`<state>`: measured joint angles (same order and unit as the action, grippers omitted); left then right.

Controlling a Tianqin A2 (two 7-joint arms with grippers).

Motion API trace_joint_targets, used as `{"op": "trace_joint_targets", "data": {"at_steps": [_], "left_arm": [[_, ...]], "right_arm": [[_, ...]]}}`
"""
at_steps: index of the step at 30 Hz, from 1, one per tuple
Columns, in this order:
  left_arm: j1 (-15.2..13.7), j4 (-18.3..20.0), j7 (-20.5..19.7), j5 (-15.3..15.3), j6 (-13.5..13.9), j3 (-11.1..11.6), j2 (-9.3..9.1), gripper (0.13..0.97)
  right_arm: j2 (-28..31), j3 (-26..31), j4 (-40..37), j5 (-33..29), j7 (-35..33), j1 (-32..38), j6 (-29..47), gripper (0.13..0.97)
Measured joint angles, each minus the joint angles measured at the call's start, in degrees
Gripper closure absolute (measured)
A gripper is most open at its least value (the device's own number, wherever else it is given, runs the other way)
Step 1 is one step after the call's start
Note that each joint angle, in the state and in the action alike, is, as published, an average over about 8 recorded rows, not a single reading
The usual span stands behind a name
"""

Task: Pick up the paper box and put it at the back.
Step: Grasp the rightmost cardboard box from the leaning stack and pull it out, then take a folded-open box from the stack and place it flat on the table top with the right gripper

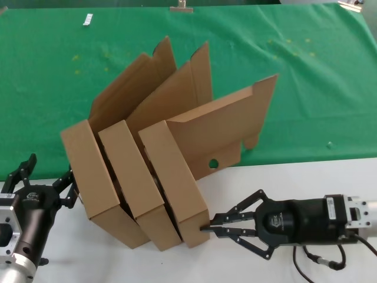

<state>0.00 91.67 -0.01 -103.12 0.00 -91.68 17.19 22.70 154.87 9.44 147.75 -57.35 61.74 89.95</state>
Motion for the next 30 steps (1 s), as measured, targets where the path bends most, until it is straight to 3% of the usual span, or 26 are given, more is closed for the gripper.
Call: {"op": "trace_joint_targets", "data": {"at_steps": [8, 18, 24, 30], "left_arm": [[0.0, 0.0, 0.0, 0.0, 0.0, 0.0, 0.0, 0.52], [0.0, 0.0, 0.0, 0.0, 0.0, 0.0, 0.0, 0.313], [0.0, 0.0, 0.0, 0.0, 0.0, 0.0, 0.0, 0.233], [0.0, 0.0, 0.0, 0.0, 0.0, 0.0, 0.0, 0.169]], "right_arm": [[0.64, -2.44, 0.18, -0.55, -0.19, -0.41, 0.0, 0.93], [3.14, -6.76, -0.47, -2.28, -0.91, 2.1, 0.0, 0.941], [4.34, -12.07, -4.68, -9.22, -4.11, 8.53, -1.82, 0.941], [5.16, -15.27, -7.78, -19.21, -7.82, 16.78, -12.25, 0.941]]}}
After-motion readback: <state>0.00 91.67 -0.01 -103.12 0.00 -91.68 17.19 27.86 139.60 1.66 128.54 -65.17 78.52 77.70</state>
